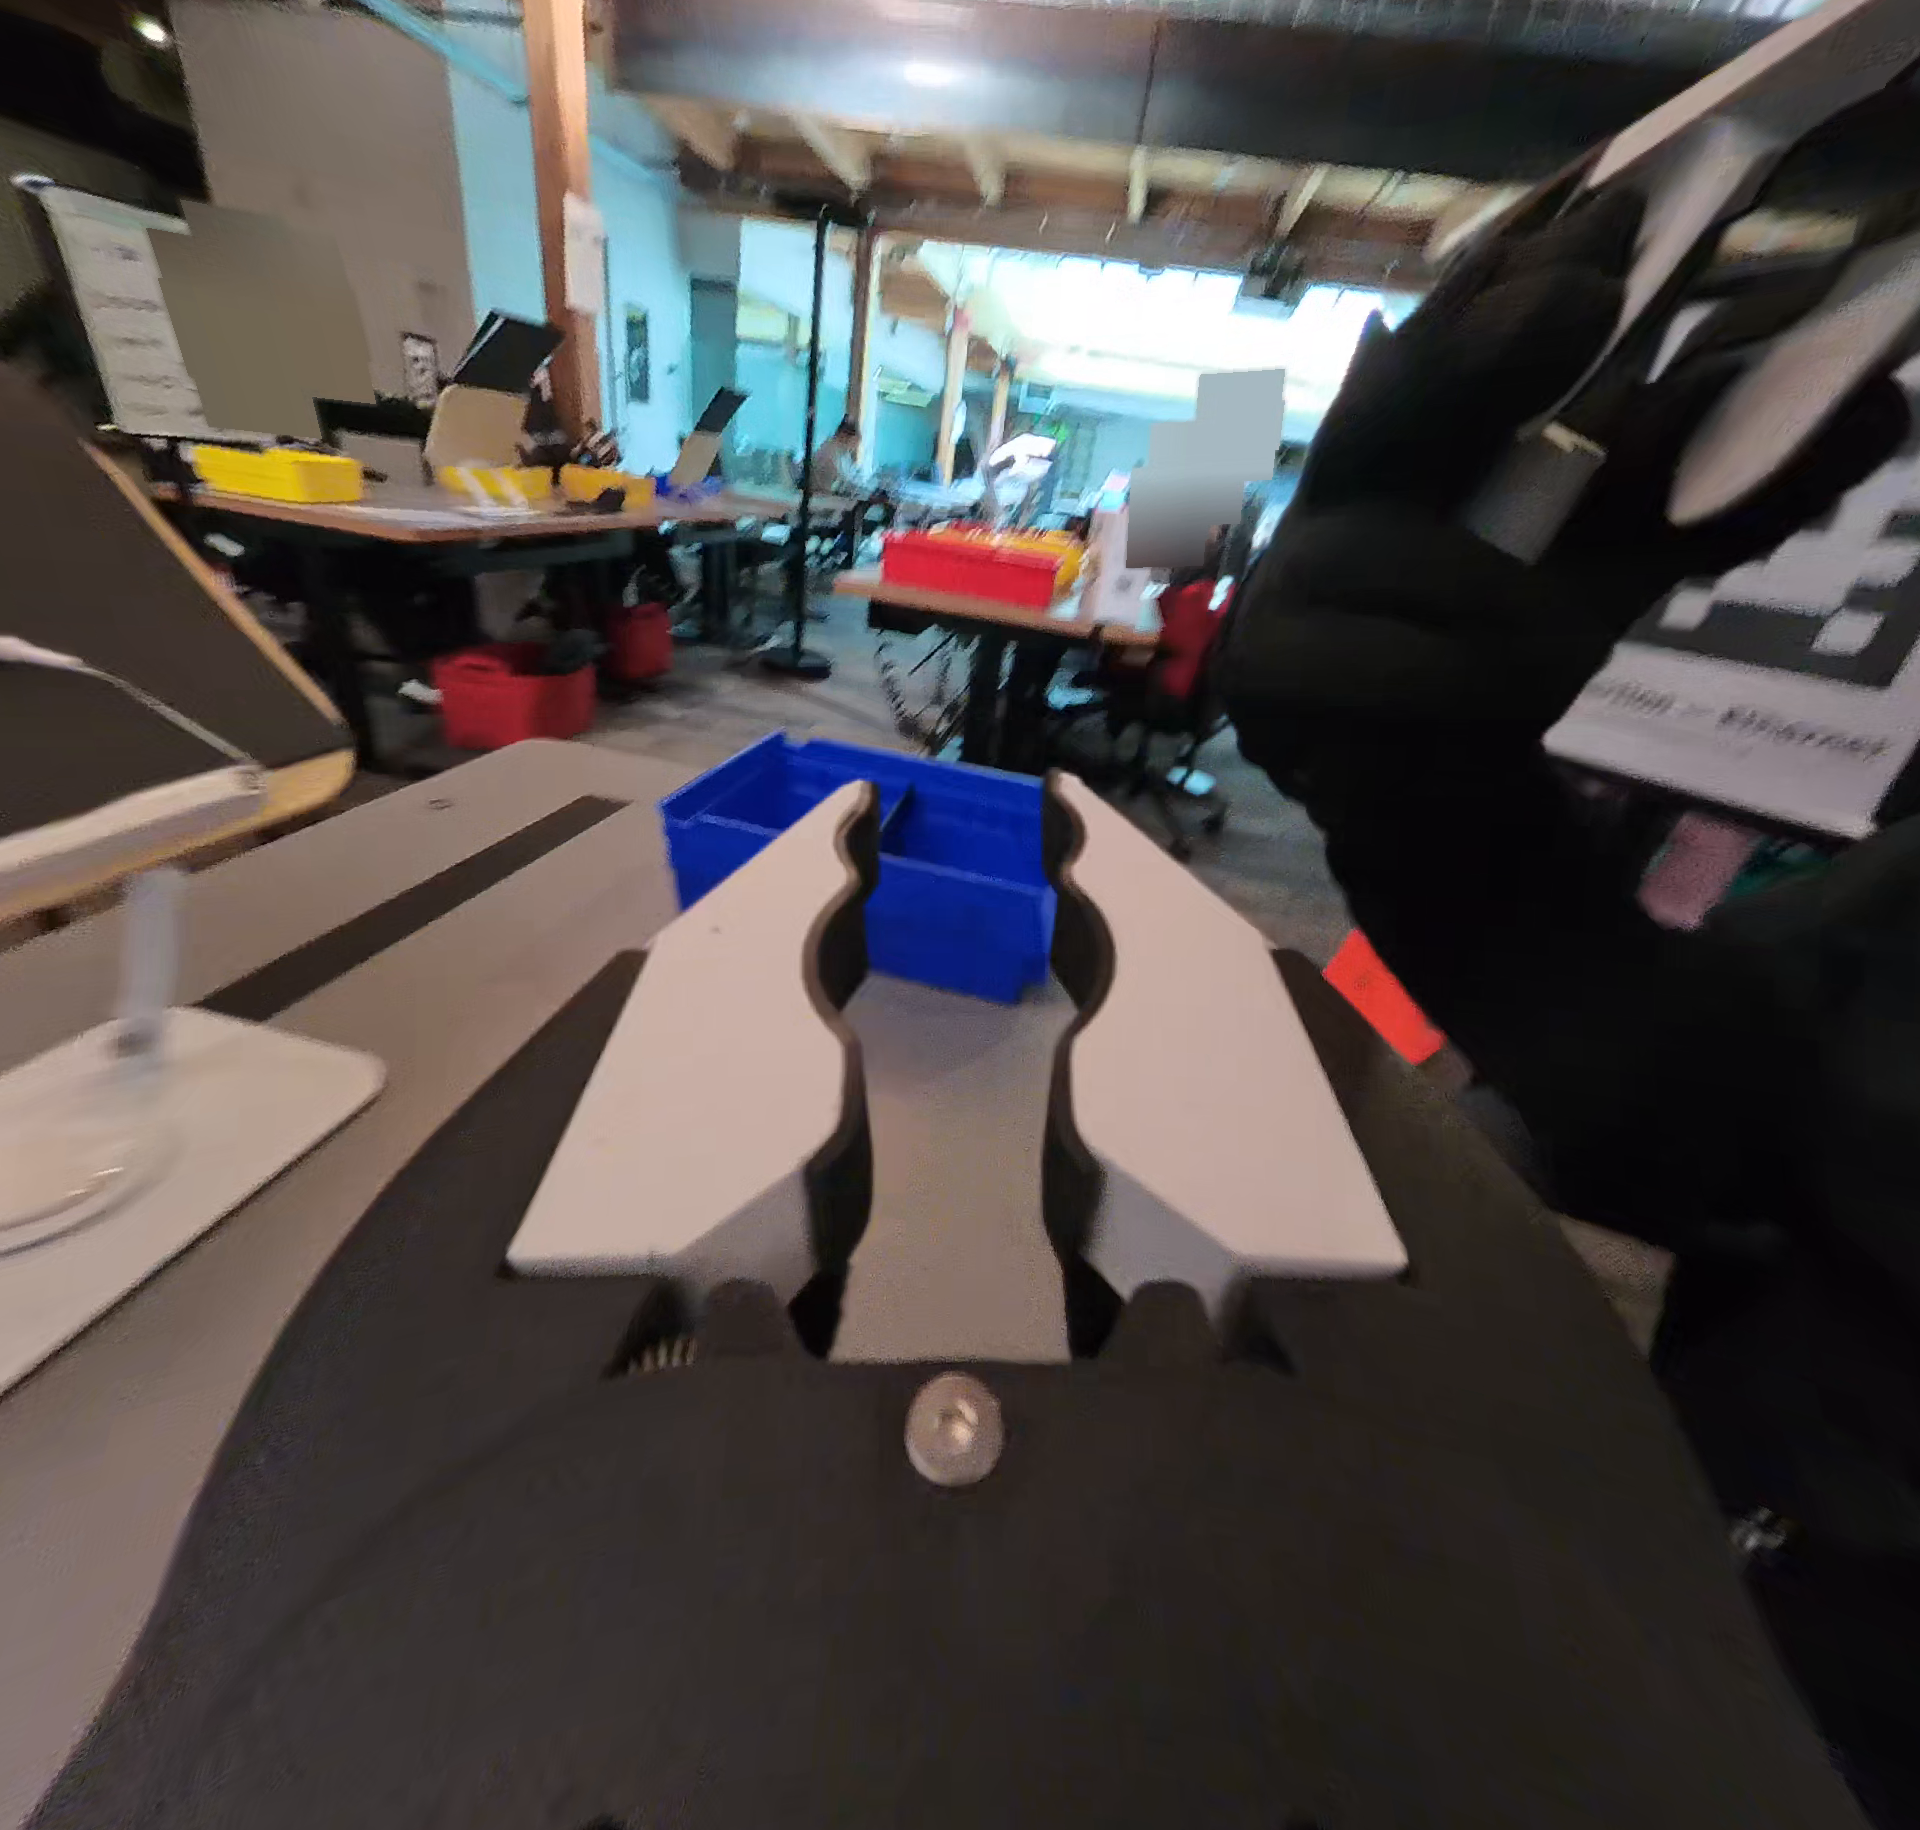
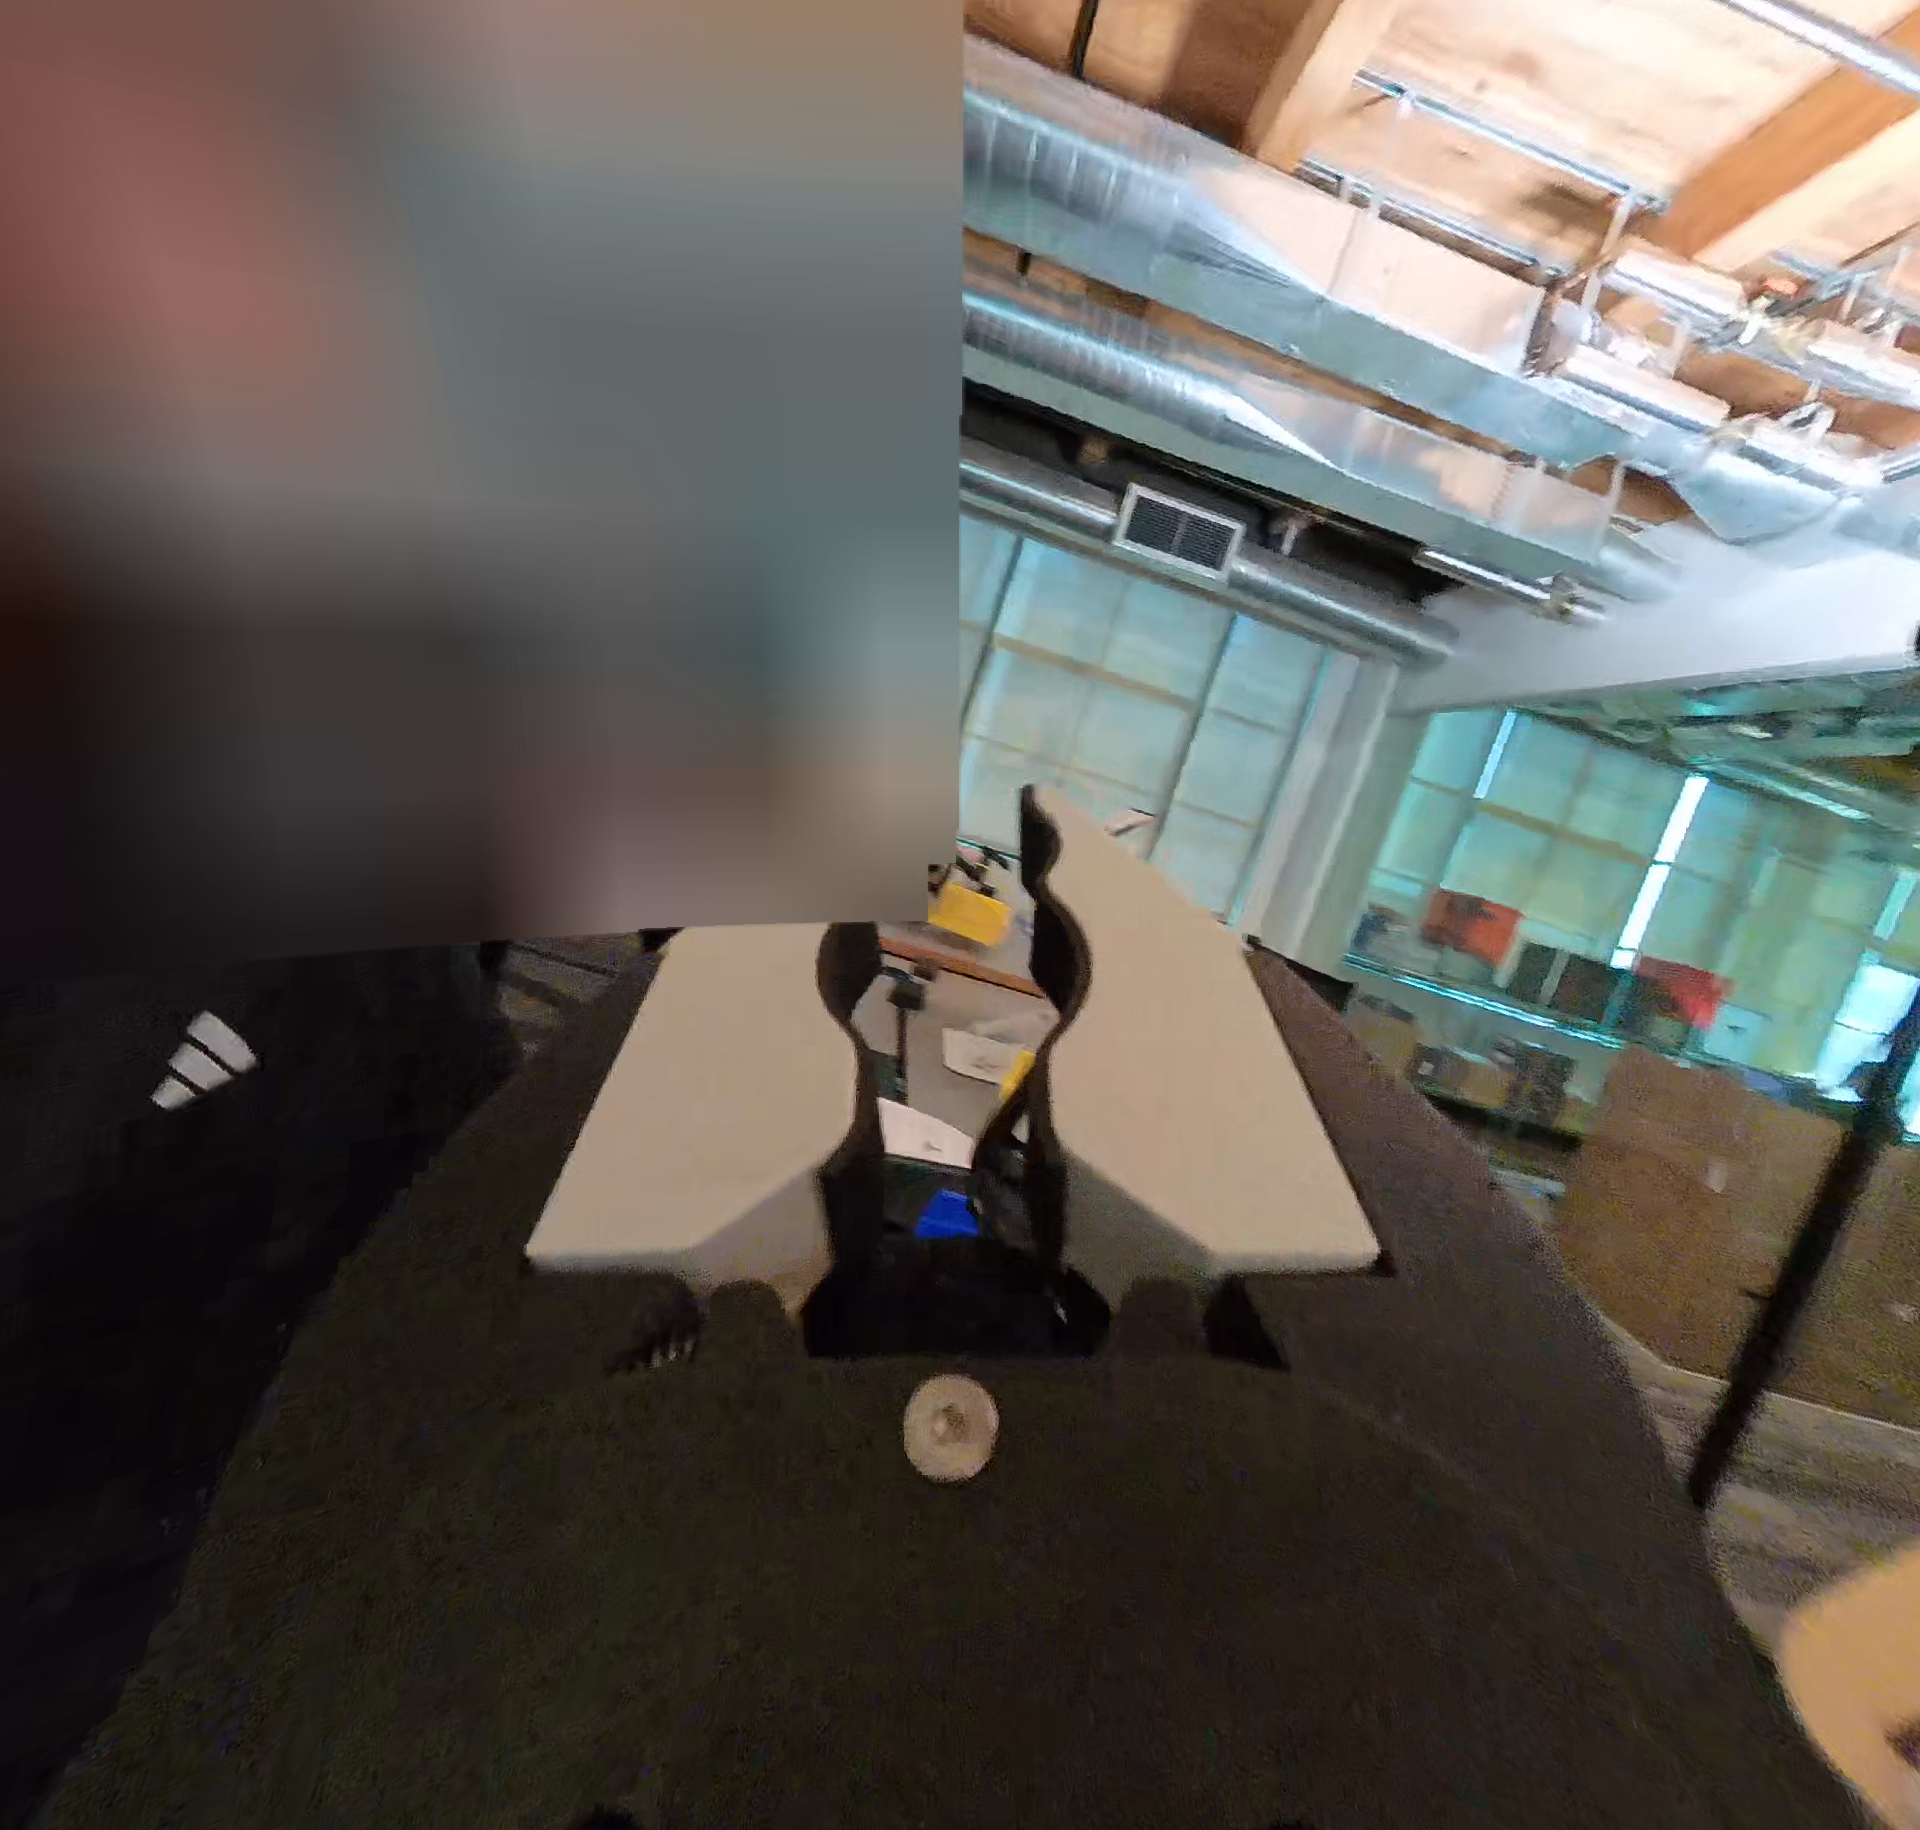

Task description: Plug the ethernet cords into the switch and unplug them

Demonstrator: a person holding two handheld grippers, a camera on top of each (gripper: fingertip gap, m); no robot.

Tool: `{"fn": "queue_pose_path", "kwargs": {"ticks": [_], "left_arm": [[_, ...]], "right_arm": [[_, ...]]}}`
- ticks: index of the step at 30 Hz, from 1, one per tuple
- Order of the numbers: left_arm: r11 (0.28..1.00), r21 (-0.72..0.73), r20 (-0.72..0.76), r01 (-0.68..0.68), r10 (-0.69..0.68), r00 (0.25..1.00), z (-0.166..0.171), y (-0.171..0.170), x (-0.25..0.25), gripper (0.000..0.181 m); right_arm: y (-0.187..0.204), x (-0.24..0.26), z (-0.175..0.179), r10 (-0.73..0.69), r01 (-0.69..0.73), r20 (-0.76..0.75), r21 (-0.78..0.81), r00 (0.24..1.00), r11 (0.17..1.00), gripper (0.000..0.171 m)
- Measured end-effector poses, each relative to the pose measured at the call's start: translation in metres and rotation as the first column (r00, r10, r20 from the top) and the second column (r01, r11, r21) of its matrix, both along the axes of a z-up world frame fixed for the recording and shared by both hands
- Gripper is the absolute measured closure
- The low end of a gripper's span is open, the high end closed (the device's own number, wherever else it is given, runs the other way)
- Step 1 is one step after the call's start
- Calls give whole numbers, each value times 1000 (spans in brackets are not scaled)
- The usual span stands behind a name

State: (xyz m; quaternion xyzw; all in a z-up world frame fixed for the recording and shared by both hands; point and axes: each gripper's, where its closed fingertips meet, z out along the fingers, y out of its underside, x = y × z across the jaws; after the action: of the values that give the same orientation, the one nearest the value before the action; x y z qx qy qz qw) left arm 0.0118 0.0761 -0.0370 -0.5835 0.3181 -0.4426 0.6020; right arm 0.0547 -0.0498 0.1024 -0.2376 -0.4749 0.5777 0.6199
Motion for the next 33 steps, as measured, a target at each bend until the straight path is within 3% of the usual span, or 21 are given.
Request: {"fn": "queue_pose_path", "kwargs": {"ticks": [1, 3, 5, 8, 10, 14, 18, 20, 25, 28, 31, 33], "left_arm": [[999, 29, -47, -36, 38, 998, 3, 3, -8, 152], [972, 133, -144, -195, 214, 966, 13, 16, -40, 161], [896, 289, -281, -337, 416, 865, 22, 25, -85, 167], [775, 444, -468, -449, 628, 622, 27, 28, -164, 155], [718, 528, -575, -454, 695, 432, 19, 28, -215, 149], [736, 565, -763, -374, 638, 102, -28, 32, -292, 140], [849, 462, -883, -255, 468, -42, -90, 45, -315, 131], [898, 406, -912, -172, 383, -149, -119, 53, -321, 120], [949, 313, -881, -50, 270, -390, -160, 78, -348, 116], [960, 281, -858, 0, 251, -449, -181, 82, -356, 127], [935, 351, -816, 57, 335, -471, -190, 91, -356, 149], [921, 385, -791, 62, 364, -492, -192, 96, -359, 152]], "right_arm": [[8, 0, -5, -50, 50, 14, 20, 999, 999, 162], [26, 1, -11, -100, 100, 48, 0, 994, 995, 167], [43, 8, -13, -135, 137, 37, -29, 990, 990, 161], [66, 12, -26, -152, 158, 80, -74, 985, 985, 159], [84, 12, -37, -173, 185, 110, -108, 979, 977, 159], [116, 5, -62, -183, 210, 147, -203, 972, 956, 161], [140, -12, -96, -200, 255, 226, -250, 953, 934, 162], [148, -20, -114, -203, 274, 269, -258, 941, 927, 162], [159, -35, -147, -198, 299, 341, -275, 919, 914, 166], [164, -40, -161, -206, 318, 374, -269, 904, 909, 166], [167, -42, -169, -209, 329, 390, -270, 897, 905, 168], [170, -43, -173, -215, 338, 397, -273, 892, 900, 169]]}}
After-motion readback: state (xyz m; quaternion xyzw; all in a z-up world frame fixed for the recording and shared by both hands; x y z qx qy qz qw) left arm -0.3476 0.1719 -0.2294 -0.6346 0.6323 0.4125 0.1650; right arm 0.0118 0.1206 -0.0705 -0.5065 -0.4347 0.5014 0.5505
